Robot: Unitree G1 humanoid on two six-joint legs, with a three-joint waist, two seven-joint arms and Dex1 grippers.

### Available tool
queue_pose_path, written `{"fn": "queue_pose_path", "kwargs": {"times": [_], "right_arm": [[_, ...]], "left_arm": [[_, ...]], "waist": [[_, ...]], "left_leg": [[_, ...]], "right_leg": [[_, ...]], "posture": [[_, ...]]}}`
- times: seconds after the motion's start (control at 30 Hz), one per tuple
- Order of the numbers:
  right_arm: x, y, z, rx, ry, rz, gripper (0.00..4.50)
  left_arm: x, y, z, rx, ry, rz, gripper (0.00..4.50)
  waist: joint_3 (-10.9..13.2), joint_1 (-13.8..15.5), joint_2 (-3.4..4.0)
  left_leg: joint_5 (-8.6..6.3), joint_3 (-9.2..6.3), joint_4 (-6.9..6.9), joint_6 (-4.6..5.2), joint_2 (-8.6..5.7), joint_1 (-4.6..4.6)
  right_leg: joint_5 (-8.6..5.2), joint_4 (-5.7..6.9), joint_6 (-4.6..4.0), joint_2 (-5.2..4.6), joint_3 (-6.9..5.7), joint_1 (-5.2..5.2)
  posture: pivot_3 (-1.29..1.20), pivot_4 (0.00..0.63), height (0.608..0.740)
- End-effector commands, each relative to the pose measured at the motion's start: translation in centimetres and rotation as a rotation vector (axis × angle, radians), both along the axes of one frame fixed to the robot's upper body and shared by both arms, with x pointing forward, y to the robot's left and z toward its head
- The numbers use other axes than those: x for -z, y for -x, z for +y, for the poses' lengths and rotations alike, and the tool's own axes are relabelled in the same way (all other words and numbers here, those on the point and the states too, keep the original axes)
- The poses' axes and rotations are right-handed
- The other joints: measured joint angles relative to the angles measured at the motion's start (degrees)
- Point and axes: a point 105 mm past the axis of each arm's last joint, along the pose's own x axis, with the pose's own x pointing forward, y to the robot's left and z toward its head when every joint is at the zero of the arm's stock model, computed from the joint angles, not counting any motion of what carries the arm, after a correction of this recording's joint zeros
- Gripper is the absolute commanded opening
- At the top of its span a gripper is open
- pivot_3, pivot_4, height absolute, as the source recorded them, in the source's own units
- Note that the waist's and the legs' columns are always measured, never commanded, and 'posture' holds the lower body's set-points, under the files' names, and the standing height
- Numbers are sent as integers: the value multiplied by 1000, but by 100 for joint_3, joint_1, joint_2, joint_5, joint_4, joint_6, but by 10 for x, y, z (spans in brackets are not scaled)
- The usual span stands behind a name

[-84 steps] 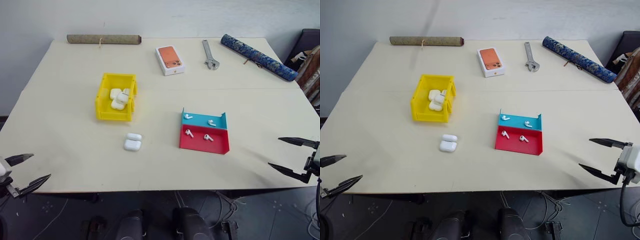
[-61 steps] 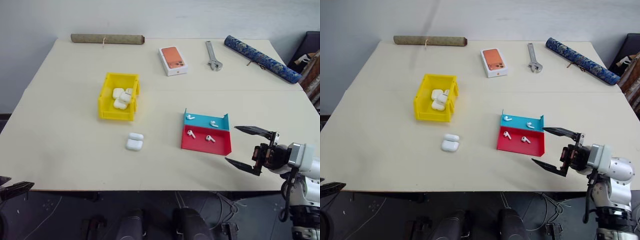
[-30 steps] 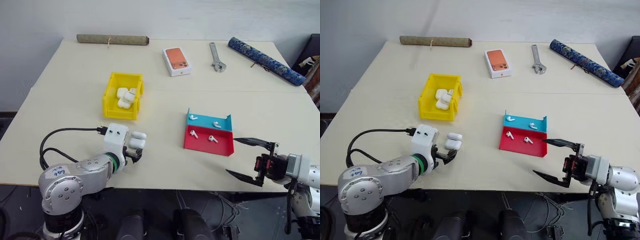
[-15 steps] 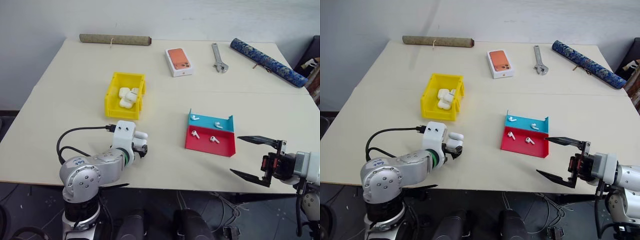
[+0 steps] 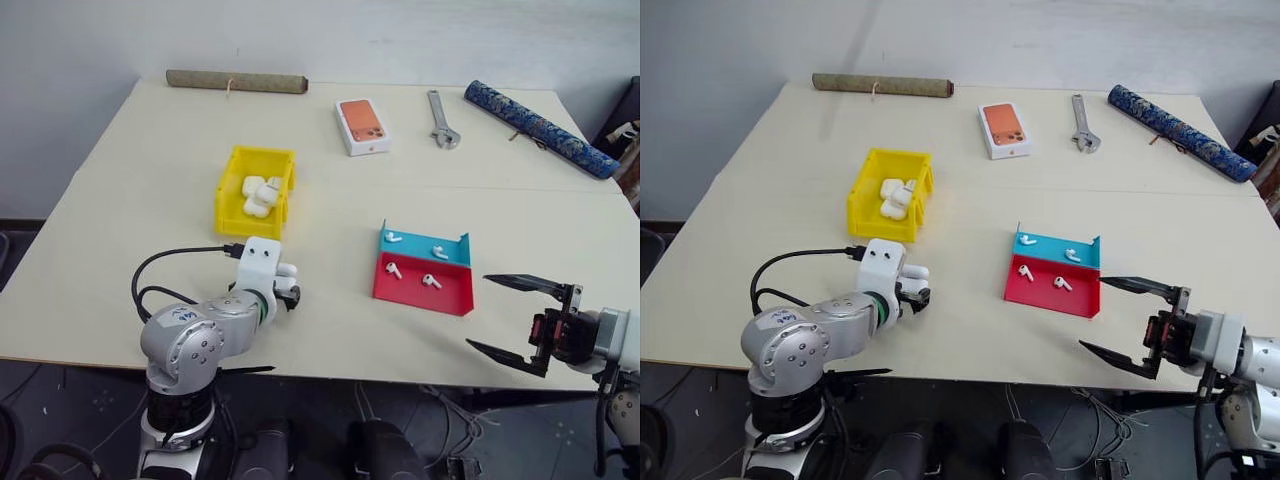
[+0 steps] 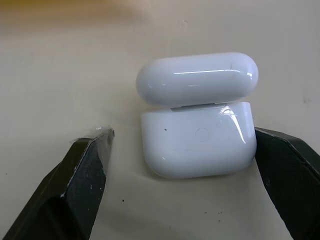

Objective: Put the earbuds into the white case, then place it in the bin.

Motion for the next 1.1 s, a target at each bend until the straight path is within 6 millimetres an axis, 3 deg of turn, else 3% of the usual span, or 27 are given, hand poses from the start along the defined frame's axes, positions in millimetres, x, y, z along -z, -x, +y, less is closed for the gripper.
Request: {"fn": "queue_pose_path", "kwargs": {"times": [0.03, 0.07, 0.27, 0.57, 0.73, 0.8, 0.87, 0.97, 1.1], "right_arm": [[-4, 5, -8, 15, -10, -44, 4486], [-3, 6, -9, 15, -10, -43, 4486], [-1, 8, -13, 4, -7, -39, 4500], [0, 4, -12, -6, -4, -33, 4500], [-1, -1, -9, 5, 9, -10, 4500], [-4, -4, -11, 31, 26, 15, 4500], [-5, -8, -14, 58, 30, 42, 4500], [5, -14, -23, 154, 102, 143, 4500], [22, -19, -50, 380, 240, 271, 4500]], "left_arm": [[3, 2, -2, 3, 20, 9, 4500], [4, 2, -3, 5, 23, 11, 4500], [8, 6, 0, -14, 31, 16, 2781], [-3, 7, 40, -60, 3, -46, 2776], [-58, 6, 70, 208, 133, -386, 2776], [-82, 29, 77, 531, 214, -536, 2776], [-90, 42, 85, 718, 212, -613, 2776], [-103, 34, 75, 862, 274, -673, 2776], [-106, 29, 33, 1051, 367, -790, 2776]], "waist": [[0, 0, 0], [0, 0, 0], [0, 2, 0], [0, -51, 1], [2, -138, -3], [2, -150, 0], [1, -151, 6], [2, -20, 10], [-4, 14, 19]], "left_leg": [[0, 1, -1, 0, 0, 1], [0, 1, -2, 0, 0, 2], [0, 2, -10, -1, 0, 8], [-1, 4, -26, -5, 2, 17], [1, 6, -34, -18, 7, 12], [0, 6, -35, -21, 8, 13], [-3, 17, -39, -24, 10, 11], [-19, 11, -38, -37, 7, 5], [-32, 7, -36, -8, 2, -9]], "right_leg": [[0, 0, 0, 0, 1, 0], [0, 0, 0, 0, 1, 0], [0, -1, 0, -1, 2, 2], [-1, -4, -3, 1, 3, 2], [-7, 5, -13, 3, 2, -15], [-12, 4, -22, 2, 1, -16], [-21, -10, -38, -4, 0, -18], [-30, -31, -56, -14, -8, -12], [-19, -56, -35, -24, -7, -7]], "posture": [[0, 150, 740], [0, 150, 740], [0, 150, 740], [0, 150, 740], [0, 150, 740], [0, 150, 740], [0, 150, 740], [0, 150, 740], [0, 150, 740]]}}
